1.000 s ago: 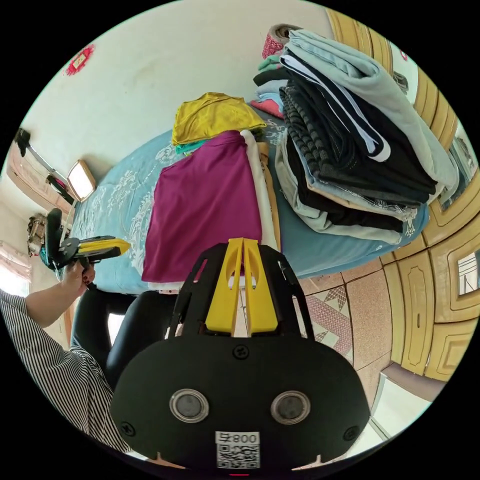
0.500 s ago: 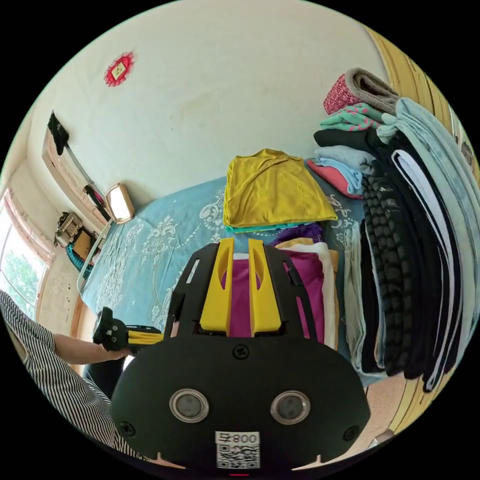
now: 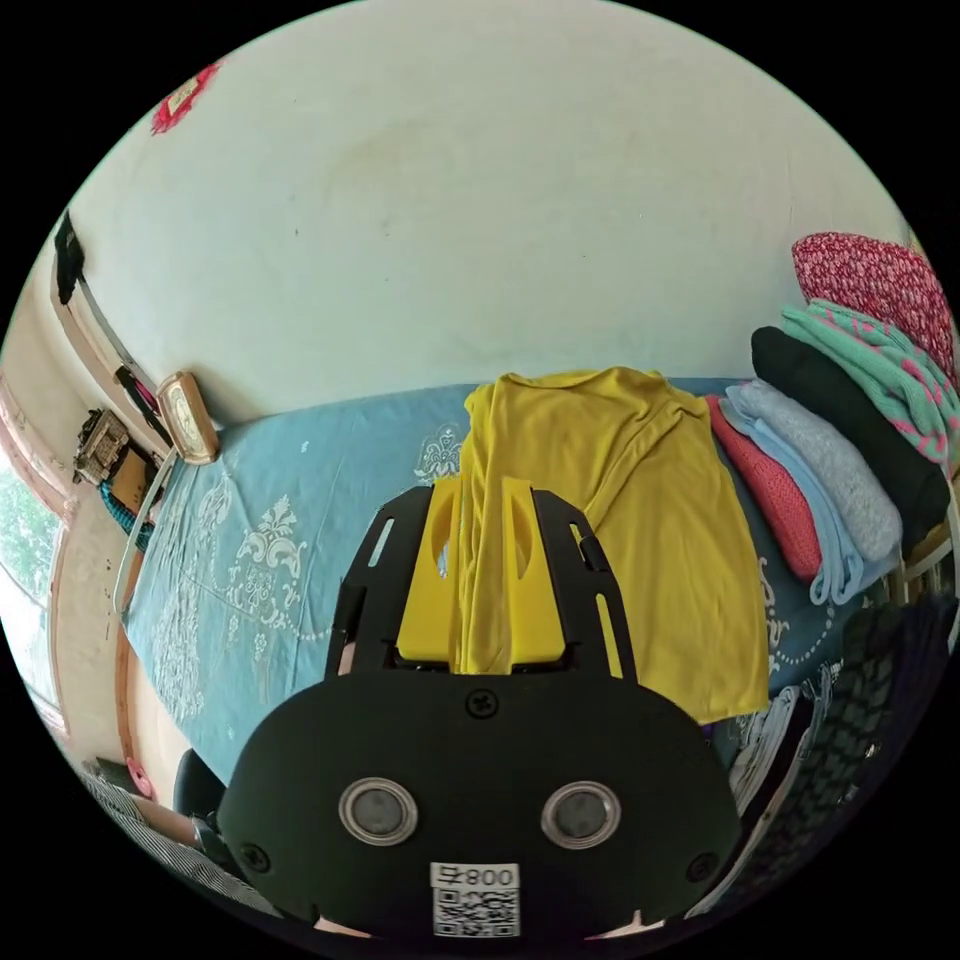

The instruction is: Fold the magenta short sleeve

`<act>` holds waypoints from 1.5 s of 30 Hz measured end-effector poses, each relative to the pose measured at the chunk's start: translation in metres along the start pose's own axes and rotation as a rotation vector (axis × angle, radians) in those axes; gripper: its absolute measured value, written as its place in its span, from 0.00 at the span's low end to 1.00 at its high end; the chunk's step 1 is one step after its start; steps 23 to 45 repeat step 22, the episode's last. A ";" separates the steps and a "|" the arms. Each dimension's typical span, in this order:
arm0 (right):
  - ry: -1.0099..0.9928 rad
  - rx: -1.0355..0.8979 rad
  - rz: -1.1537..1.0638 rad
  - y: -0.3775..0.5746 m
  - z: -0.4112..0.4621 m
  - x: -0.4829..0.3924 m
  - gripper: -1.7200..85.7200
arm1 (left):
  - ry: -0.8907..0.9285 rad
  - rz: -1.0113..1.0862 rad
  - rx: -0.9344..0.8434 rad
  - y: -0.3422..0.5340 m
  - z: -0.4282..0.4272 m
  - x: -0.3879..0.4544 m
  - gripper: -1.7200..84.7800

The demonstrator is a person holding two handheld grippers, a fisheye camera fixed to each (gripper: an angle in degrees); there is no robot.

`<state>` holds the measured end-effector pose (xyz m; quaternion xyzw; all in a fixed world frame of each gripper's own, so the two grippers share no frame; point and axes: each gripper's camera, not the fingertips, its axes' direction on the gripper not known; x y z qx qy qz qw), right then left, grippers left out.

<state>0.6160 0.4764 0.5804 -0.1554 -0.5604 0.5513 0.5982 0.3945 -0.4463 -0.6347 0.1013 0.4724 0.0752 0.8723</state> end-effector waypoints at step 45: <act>-0.167 0.055 0.221 0.039 0.040 -0.015 0.03 | 0.140 -0.082 0.073 0.047 -0.148 -0.053 0.02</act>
